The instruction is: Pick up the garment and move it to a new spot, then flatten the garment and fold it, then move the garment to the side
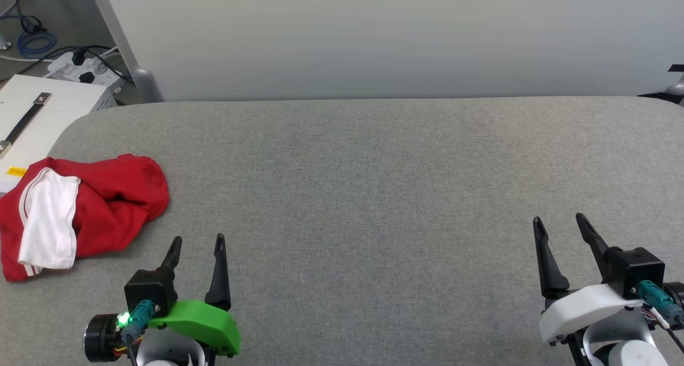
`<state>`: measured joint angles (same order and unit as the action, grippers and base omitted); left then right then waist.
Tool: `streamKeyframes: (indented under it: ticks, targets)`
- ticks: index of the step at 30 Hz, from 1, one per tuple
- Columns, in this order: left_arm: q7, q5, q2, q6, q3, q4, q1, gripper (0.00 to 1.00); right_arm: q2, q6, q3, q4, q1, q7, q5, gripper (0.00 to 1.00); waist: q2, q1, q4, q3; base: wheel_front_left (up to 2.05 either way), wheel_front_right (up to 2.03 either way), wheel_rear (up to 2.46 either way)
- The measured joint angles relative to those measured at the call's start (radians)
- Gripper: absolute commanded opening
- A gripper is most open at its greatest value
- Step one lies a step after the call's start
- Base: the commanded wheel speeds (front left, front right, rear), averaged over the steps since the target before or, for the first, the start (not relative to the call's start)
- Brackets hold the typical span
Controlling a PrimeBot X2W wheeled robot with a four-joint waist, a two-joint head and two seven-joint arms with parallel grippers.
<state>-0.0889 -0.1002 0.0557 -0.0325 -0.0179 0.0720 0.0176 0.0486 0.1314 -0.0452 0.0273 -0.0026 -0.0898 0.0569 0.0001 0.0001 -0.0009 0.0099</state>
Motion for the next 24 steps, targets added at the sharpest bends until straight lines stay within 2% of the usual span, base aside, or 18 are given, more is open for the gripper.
streamKeyframes:
  ticks: [24]
  targets:
    - [-0.047, -0.063, 0.0, -0.034, 0.007, -0.013, -0.003, 1.0, 0.0, 0.0, -0.019, -0.005, -0.002, -0.048, 0.02, 1.0, 0.0, -0.0001, 0.009, 0.01, 0.0, 0.0, 0.0]
